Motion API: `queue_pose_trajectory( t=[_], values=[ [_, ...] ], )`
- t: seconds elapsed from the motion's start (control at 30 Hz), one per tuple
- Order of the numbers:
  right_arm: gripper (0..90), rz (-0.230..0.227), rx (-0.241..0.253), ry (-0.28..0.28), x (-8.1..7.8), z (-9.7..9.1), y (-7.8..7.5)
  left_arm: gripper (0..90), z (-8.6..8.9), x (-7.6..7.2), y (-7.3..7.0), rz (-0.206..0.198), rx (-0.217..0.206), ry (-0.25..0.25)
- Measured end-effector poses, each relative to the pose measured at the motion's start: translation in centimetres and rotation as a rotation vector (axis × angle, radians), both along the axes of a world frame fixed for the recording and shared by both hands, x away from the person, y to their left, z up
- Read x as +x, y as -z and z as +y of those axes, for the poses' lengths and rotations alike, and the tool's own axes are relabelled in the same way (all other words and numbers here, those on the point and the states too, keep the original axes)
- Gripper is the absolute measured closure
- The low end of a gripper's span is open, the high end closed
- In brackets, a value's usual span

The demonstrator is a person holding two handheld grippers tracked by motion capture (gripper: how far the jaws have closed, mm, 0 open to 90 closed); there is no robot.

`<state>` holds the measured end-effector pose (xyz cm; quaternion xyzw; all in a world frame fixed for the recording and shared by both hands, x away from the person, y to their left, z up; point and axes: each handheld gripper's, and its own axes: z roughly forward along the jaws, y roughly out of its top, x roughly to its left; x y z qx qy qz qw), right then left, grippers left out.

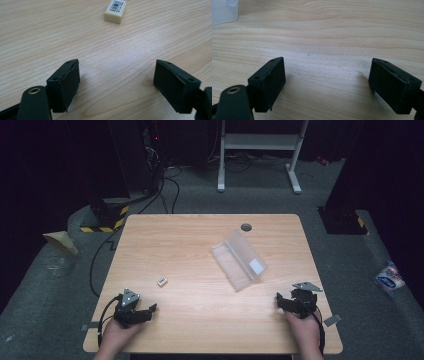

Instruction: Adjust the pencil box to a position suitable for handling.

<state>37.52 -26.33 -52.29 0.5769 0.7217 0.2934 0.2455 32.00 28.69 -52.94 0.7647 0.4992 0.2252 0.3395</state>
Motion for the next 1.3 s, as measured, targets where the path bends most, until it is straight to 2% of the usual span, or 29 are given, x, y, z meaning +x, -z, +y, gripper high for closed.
queue_pose_trajectory(
  t=[0.23, 0.63, 0.83, 1.3],
  values=[
    [19.2, -0.047, 0.014, -0.030, -0.6, 0.4, -0.8, 16.3, -0.1, 0.0, 0.0, 0.007, 0.002, -0.019],
    [24.3, -0.068, 0.032, -0.077, -1.0, 1.9, -1.3, 13.4, 0.1, 0.1, 0.0, 0.014, 0.004, -0.027],
    [27.0, -0.080, 0.041, -0.111, -1.0, 3.2, -1.3, 7.9, 0.1, 0.2, 0.1, 0.027, 0.014, -0.047],
    [36.4, -0.106, 0.071, -0.182, -1.5, 6.0, -2.0, 7.0, 0.3, 0.1, 0.1, 0.029, 0.011, -0.032]
  ],
)
